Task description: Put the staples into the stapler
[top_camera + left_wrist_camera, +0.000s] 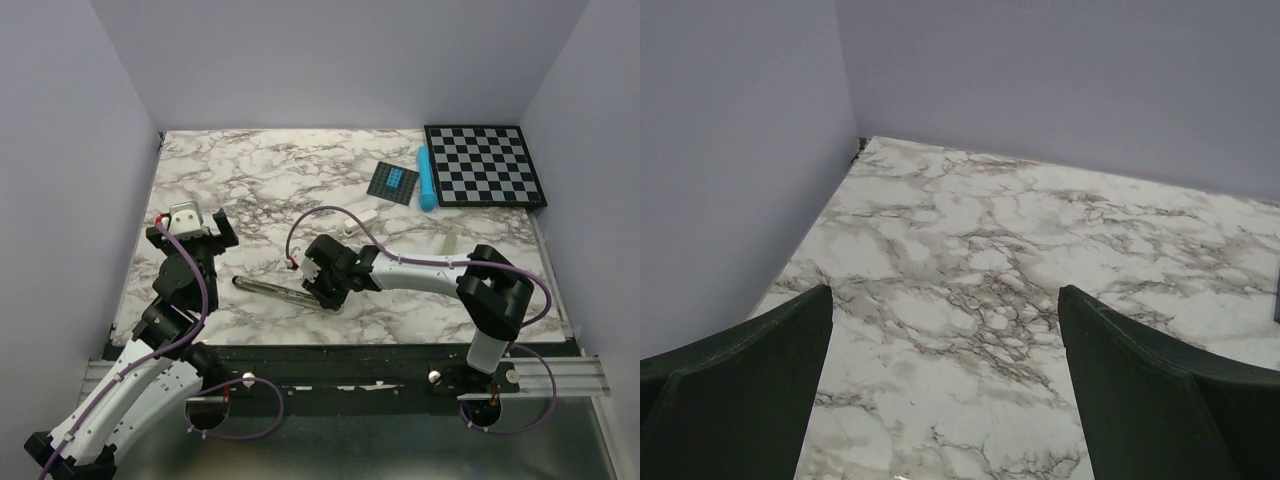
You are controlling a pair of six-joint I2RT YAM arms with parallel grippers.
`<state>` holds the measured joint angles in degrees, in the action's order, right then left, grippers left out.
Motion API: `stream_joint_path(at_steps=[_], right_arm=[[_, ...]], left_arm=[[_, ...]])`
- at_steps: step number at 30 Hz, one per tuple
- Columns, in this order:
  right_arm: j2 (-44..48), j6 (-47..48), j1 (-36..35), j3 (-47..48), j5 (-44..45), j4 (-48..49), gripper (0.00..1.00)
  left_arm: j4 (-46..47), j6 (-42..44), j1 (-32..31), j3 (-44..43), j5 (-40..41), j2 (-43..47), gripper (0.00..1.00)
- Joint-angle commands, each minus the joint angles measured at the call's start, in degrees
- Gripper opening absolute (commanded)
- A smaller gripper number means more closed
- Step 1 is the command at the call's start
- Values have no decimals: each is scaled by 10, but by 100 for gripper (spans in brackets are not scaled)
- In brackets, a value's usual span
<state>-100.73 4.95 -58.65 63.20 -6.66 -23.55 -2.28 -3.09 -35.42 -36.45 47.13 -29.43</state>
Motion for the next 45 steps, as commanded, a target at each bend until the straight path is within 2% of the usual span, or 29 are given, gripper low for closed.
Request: stream_joint_path(at_steps=[1,6,11,17,19,30,39,45], right_arm=[[-32,-70,-19,58,46,-5,26],[-69,-201,-24,111,80,-10,10],[-88,-283,-29,142,110,-12,6],[-101,-330,-29,141,160,-29,3],[-100,-340,-29,131,172,-31,1],[-27,-364,-27,40,254,-37,1],[-41,-304,-33,57,158,11,1],[-80,-332,-43,117,165,-5,1]], left_arm=[[17,2,8,9,4,7,99],[16,-2,17,9,-2,7,99],[15,-6,23,10,-7,6,99],[12,-9,28,11,-15,2,99],[11,-11,30,9,-20,0,99],[6,-20,37,8,-31,-5,99],[4,-25,43,7,-35,-6,99],[4,-26,47,8,-36,-10,99]])
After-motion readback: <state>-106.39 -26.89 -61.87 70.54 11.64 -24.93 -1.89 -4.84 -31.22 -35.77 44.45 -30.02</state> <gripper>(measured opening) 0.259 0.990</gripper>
